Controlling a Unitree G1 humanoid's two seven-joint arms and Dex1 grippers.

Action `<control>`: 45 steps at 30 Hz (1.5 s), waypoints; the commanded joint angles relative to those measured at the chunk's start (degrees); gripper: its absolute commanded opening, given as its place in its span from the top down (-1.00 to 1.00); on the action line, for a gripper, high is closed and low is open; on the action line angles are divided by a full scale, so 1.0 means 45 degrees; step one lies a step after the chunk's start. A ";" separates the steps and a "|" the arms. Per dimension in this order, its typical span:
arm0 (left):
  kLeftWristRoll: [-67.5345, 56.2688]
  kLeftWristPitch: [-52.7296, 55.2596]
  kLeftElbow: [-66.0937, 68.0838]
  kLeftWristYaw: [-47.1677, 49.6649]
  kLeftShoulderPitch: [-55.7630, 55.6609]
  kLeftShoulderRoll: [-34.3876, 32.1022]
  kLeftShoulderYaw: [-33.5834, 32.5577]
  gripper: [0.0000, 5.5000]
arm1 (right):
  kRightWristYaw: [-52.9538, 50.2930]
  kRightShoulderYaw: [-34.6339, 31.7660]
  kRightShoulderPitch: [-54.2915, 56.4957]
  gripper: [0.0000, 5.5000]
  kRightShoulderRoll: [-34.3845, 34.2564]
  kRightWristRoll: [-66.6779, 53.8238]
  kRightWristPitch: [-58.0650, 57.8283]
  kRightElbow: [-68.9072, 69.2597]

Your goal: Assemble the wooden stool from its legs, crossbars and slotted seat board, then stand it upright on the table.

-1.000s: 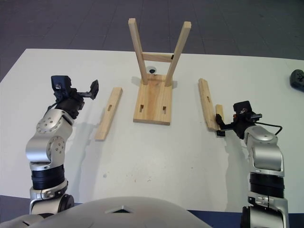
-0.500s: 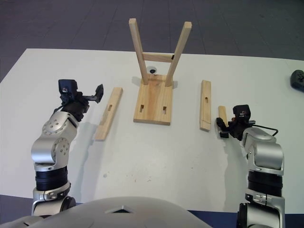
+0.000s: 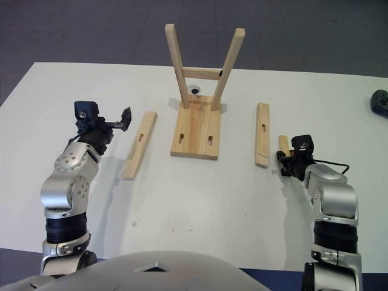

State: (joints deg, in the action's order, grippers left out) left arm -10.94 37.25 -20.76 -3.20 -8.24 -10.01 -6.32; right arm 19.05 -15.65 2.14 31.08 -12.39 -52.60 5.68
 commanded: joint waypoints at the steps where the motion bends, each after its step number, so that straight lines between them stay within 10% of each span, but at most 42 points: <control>1: 0.0108 -0.0034 0.0087 -0.0022 -0.0088 -0.0016 0.0062 -0.96 | -0.0618 -0.0116 -0.0525 0.50 -0.0651 -0.0024 -0.1253 -0.0595; 9: -0.0625 0.0192 0.0004 -0.0299 -0.0913 0.0036 -0.0458 -0.96 | -0.0784 0.0106 0.0571 0.52 -0.0239 0.0598 0.2444 0.0732; 16: -0.7984 0.3451 -0.1027 -0.0295 -0.4748 0.0952 -0.3420 -0.96 | 0.0380 0.1108 0.3091 0.52 -0.0922 -0.0273 0.7146 0.3596; 33: -1.3499 0.3823 -0.1032 0.3417 -0.4372 0.3374 -0.1024 -0.96 | 0.0849 0.4496 0.1581 0.52 -0.2171 -0.0056 0.7613 0.6182; 45: -1.4543 0.3680 -0.0542 0.4164 -0.4169 0.2818 -0.0186 -0.26 | 0.0944 0.5272 0.1400 0.52 -0.2373 -0.0124 0.7032 0.6560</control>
State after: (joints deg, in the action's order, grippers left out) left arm -76.16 53.72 -23.30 15.06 -27.15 3.70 -8.24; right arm 22.68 6.87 8.81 20.49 -12.69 -19.70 33.98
